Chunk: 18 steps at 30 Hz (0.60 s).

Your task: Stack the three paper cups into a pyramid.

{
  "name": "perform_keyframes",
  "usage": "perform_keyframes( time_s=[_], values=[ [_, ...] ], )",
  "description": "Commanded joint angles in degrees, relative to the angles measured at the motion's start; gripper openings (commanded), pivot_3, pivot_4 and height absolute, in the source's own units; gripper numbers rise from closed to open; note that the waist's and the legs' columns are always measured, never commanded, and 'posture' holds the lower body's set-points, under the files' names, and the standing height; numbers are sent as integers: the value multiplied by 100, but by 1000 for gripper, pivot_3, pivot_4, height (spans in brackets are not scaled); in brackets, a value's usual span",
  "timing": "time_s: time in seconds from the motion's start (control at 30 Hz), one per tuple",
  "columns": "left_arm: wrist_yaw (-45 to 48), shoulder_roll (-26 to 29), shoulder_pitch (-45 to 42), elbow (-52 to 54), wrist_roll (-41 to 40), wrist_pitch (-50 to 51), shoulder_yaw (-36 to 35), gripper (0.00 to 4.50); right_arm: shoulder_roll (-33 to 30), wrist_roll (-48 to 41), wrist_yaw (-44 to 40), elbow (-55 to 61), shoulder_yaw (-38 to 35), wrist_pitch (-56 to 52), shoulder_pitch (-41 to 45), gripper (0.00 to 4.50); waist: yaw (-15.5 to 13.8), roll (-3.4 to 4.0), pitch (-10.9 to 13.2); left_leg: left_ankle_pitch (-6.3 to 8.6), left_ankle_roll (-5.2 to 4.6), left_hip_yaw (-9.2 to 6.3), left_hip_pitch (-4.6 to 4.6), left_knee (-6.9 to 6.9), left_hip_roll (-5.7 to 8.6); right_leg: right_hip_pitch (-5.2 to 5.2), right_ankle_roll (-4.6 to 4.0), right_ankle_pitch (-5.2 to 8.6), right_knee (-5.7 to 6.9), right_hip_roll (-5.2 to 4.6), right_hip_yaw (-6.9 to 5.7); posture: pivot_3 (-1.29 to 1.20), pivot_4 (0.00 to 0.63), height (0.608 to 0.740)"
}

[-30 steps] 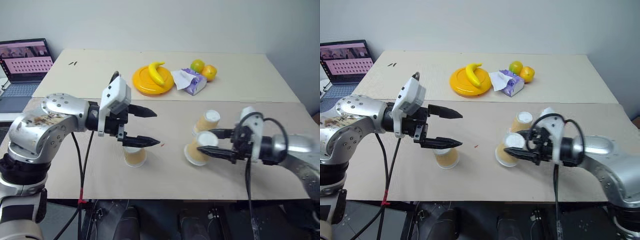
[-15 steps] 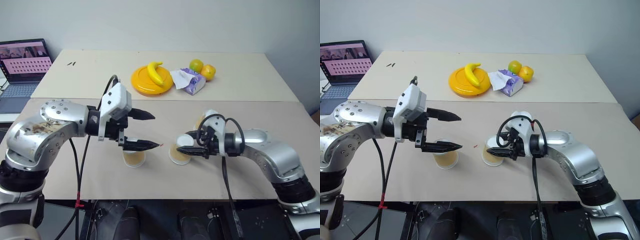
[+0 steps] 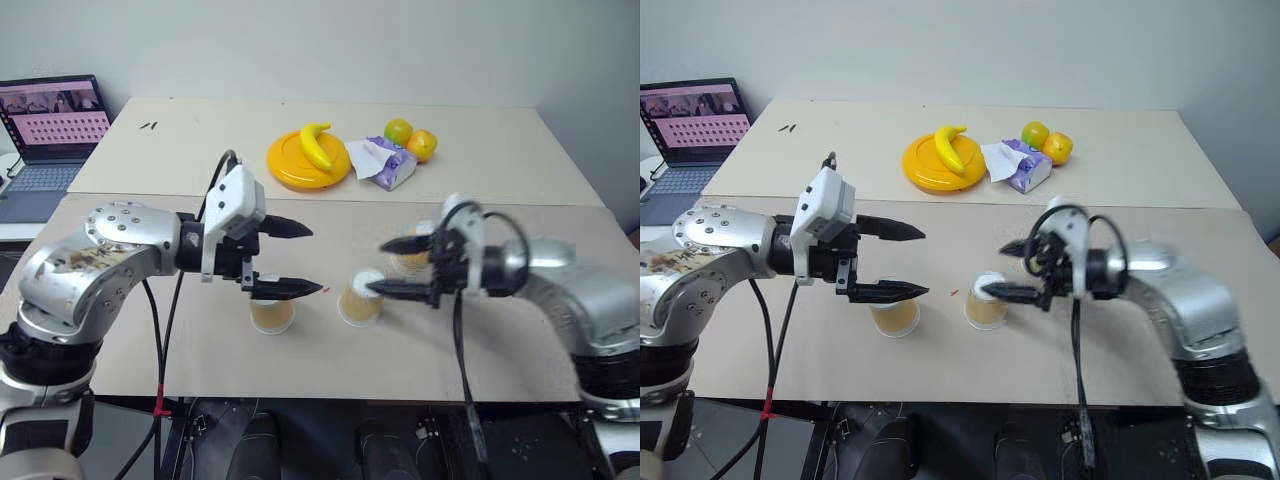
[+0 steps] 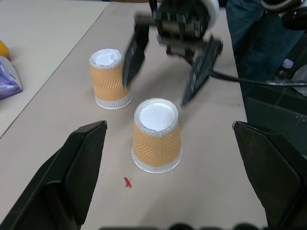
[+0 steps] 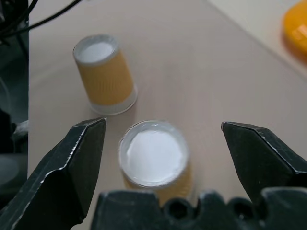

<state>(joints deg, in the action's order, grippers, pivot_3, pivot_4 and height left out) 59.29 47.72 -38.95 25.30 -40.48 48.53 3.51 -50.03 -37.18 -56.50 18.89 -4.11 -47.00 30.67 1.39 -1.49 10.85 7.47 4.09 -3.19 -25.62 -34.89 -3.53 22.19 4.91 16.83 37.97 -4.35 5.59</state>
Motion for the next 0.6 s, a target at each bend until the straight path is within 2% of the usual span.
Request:
perform_keyframes(
  time_s=[0.03, 0.17, 0.27, 0.43, 0.6],
  values=[
    [97, -44, -234, -64, 104, -217, 26, 4500, -588, 60, -133, -223, -909, 158, -245, 4481, -20, 0, 0, 0, 0, 0, 0, 0, -2, 0, -1, 0, -2, 2, 0, 0, 150, 732],
    [166, -115, -332, -179, 175, -290, 104, 4500, -850, 665, -34, -887, -1106, 775, -761, 4481, -49, -2, -1, 1, -2, 1, 0, 2, -1, -3, -2, 1, -9, 0, 0, 0, 150, 732],
    [187, -163, -390, -251, 256, -393, 159, 4500, -566, 819, 67, -1356, -1033, 1176, -763, 4481, -10, -2, -1, 1, -2, 4, 1, 0, 1, 0, -2, 1, -4, -1, 3, 0, 150, 732],
    [224, -221, -470, -328, 360, -449, 200, 4500, -134, 1214, -57, -2141, -535, 1814, -366, 4481, 131, 0, 0, 1, -2, 4, 4, 1, 1, -1, -2, 1, 0, 0, 5, 0, 150, 732],
    [180, -145, -405, -214, 403, -400, 148, 4500, 360, 1576, -322, -3222, -25, 2361, 292, 4481, 136, 1, 0, 0, -1, 3, 5, 2, 0, 0, -2, 1, 1, 1, 6, 0, 150, 732]
  ],
)
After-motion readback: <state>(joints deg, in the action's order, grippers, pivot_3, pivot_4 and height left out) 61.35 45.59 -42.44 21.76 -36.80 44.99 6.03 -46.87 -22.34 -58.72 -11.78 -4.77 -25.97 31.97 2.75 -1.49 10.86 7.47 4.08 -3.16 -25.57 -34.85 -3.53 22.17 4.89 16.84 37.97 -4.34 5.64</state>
